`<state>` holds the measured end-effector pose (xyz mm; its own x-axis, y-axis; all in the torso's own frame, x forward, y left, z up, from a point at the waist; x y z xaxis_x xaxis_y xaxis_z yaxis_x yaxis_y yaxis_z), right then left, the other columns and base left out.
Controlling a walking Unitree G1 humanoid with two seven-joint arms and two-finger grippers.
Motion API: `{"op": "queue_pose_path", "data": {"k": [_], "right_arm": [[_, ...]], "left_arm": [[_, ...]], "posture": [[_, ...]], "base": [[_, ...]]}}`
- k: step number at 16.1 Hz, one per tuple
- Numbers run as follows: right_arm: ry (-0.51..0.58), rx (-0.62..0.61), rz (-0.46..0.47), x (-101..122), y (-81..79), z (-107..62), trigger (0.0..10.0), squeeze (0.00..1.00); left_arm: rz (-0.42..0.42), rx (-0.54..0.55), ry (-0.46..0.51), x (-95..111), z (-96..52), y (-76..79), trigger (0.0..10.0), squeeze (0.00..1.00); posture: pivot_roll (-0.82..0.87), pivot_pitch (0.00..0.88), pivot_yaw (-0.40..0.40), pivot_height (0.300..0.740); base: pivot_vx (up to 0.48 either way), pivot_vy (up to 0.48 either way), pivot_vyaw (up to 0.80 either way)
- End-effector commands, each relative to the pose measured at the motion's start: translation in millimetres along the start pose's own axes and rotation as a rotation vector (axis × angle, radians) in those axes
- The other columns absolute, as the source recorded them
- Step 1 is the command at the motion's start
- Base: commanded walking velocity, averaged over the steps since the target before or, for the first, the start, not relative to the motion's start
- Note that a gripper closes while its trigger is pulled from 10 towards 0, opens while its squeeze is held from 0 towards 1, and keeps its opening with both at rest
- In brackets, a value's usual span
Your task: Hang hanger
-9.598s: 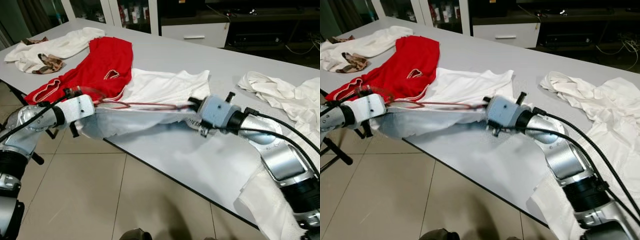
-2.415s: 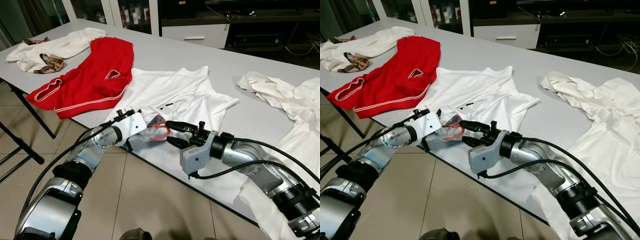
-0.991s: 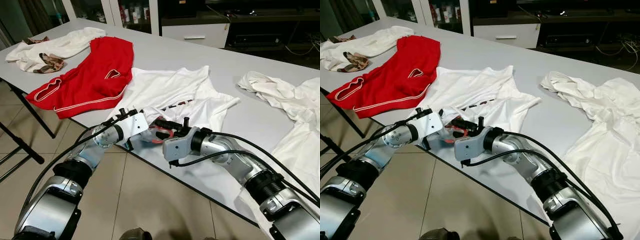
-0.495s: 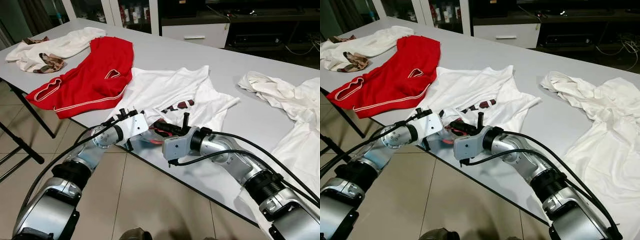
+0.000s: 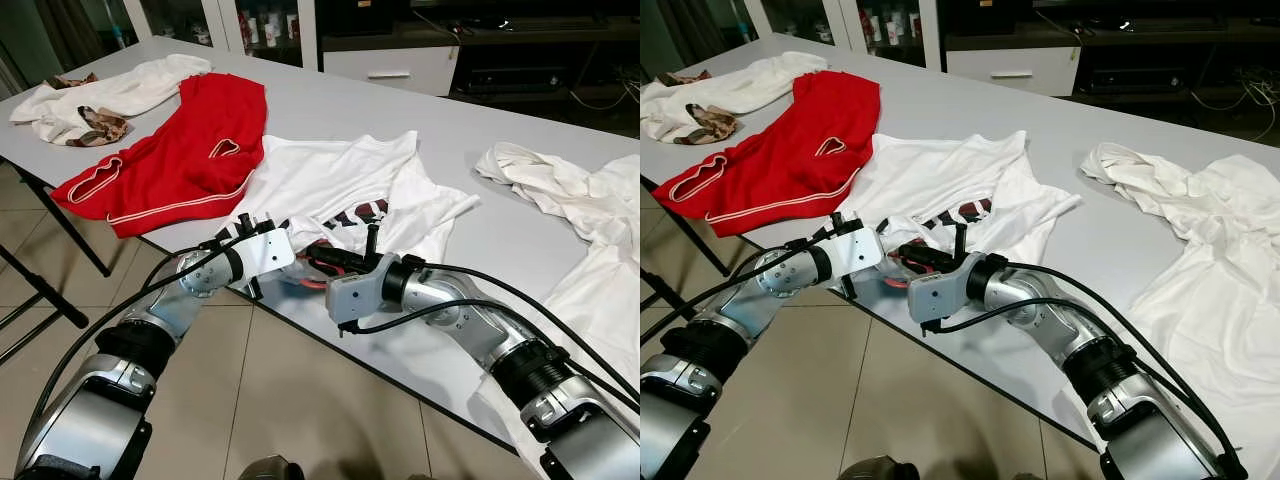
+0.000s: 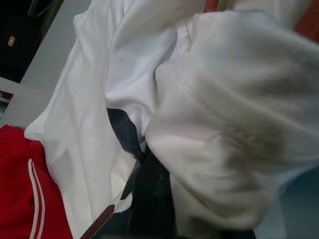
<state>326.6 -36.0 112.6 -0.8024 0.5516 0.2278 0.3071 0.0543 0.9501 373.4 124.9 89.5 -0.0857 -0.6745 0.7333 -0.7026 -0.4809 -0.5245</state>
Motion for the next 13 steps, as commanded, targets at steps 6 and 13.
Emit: {"op": "queue_pose_path", "data": {"k": [6, 13], "right_arm": [[-0.012, -0.020, -0.007, -4, 10.9, 3.1, 0.0, 0.00], [-0.008, -0.030, 0.129, -7, 11.3, 1.7, 0.0, 0.00]], "left_arm": [[0.087, -0.054, 0.157, 34, -9.3, -1.6, 10.0, 0.00], [-0.003, -0.017, 0.175, 26, -56.1, -39.1, 10.0, 0.00]], "posture": [[-0.03, 0.000, 0.107, 0.736], [-0.03, 0.000, 0.102, 0.736]], "base": [[0.000, 0.000, 0.00], [0.000, 0.000, 0.00]]}}
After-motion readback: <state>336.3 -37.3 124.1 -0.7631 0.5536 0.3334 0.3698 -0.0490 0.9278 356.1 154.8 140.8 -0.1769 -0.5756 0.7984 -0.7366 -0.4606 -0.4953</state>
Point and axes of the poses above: a point about 5 cm out from each wrist's last joint towards the gripper, its own z axis pointing out of the wrist towards the gripper, its own x axis along the axis of the wrist's last joint, y = z × x, the point moved 4 cm from there along z, pointing out of the wrist towards the gripper, and after that the axes turned 11 degrees about -z, right-handed, at the moved point
